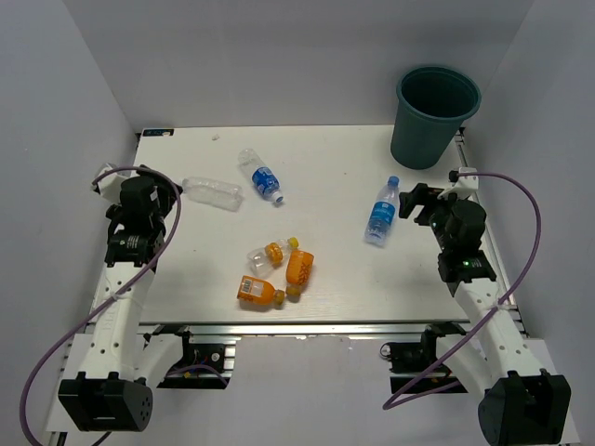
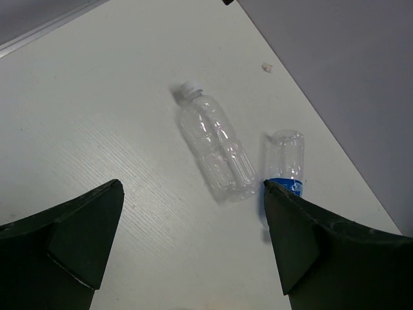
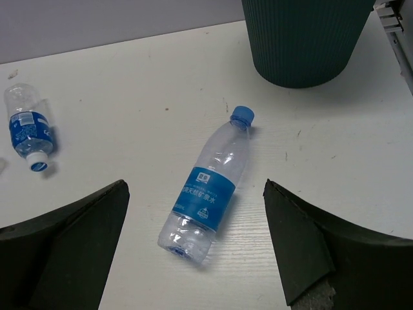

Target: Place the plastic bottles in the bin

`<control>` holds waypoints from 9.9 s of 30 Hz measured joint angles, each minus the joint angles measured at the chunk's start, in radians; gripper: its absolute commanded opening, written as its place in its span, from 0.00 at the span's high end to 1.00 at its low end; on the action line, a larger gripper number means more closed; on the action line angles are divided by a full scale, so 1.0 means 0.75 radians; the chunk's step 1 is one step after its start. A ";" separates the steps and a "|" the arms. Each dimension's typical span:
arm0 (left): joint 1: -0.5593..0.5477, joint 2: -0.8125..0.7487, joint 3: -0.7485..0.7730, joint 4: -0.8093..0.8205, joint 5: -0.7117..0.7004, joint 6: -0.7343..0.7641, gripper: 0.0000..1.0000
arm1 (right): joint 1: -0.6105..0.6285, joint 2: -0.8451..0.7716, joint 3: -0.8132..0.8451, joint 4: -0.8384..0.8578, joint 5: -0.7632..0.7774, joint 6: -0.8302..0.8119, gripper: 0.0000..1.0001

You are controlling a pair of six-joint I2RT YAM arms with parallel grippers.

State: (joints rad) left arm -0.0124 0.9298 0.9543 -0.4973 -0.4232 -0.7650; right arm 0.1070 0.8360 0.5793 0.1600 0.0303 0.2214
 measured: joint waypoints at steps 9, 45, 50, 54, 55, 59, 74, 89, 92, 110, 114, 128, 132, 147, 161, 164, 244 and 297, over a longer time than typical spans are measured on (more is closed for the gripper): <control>0.000 0.048 -0.045 -0.020 -0.008 -0.014 0.02 | 0.000 0.064 0.000 0.001 -0.185 -0.032 0.11; 0.000 0.093 -0.124 0.075 0.099 -0.020 0.02 | 0.183 1.172 0.535 -0.379 0.246 0.253 0.60; 0.000 0.093 -0.124 0.075 0.099 -0.024 0.02 | 0.209 1.145 0.656 -0.379 0.040 0.108 0.59; 0.000 0.091 -0.124 0.073 0.100 -0.024 0.02 | 0.218 1.142 0.959 -0.386 -0.143 -0.044 0.58; 0.000 0.090 -0.124 0.073 0.099 -0.024 0.02 | 0.218 1.135 1.035 -0.380 -0.161 -0.078 0.57; 0.000 0.079 -0.128 0.075 0.099 -0.024 0.02 | 0.201 1.083 1.290 -0.326 -0.095 -0.186 0.57; 0.000 0.085 -0.127 0.043 0.049 -0.023 0.02 | -0.100 1.659 2.068 -0.049 0.402 -0.331 0.11; 0.000 0.141 -0.117 0.047 0.049 -0.022 0.02 | 0.084 0.999 1.331 -0.266 0.082 -0.331 0.11; 0.000 0.145 -0.117 0.075 0.080 -0.020 0.02 | 0.247 0.694 0.955 -0.227 0.022 -0.212 0.11; 0.000 0.149 -0.183 0.181 0.265 -0.019 0.02 | 1.027 0.628 0.123 -0.095 0.066 0.541 0.11; 0.000 0.125 -0.198 0.187 0.276 -0.019 0.02 | 1.075 0.718 0.123 -0.021 0.081 0.635 0.11; 0.000 0.115 -0.215 0.213 0.288 -0.019 0.02 | 1.117 0.973 0.152 0.107 0.085 0.776 0.28; 0.000 0.115 -0.215 0.216 0.291 -0.019 0.02 | 1.117 0.988 0.156 0.133 0.087 0.786 0.46; 0.000 0.115 -0.216 0.215 0.290 -0.019 0.02 | 0.969 0.561 0.224 0.057 0.473 0.422 0.72; 0.000 0.170 -0.217 0.214 0.287 -0.018 0.02 | 0.002 0.994 1.326 0.098 0.545 -0.027 0.60; -0.001 0.190 -0.217 0.213 0.284 -0.018 0.02 | -0.096 1.238 1.608 0.065 0.499 -0.042 0.39; -0.556 0.543 -0.019 -0.217 -0.120 -0.333 0.02 | 0.958 0.656 0.809 -0.481 -0.965 -0.970 0.11; -0.308 0.405 -0.275 0.071 0.138 -0.092 0.02 | 0.808 0.802 0.515 0.181 -0.365 -0.301 0.76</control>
State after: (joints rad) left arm -0.2432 1.2335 0.7483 -0.4438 -0.3195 -0.8341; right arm 0.7132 1.4376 0.9653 0.2955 -0.2436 -0.0044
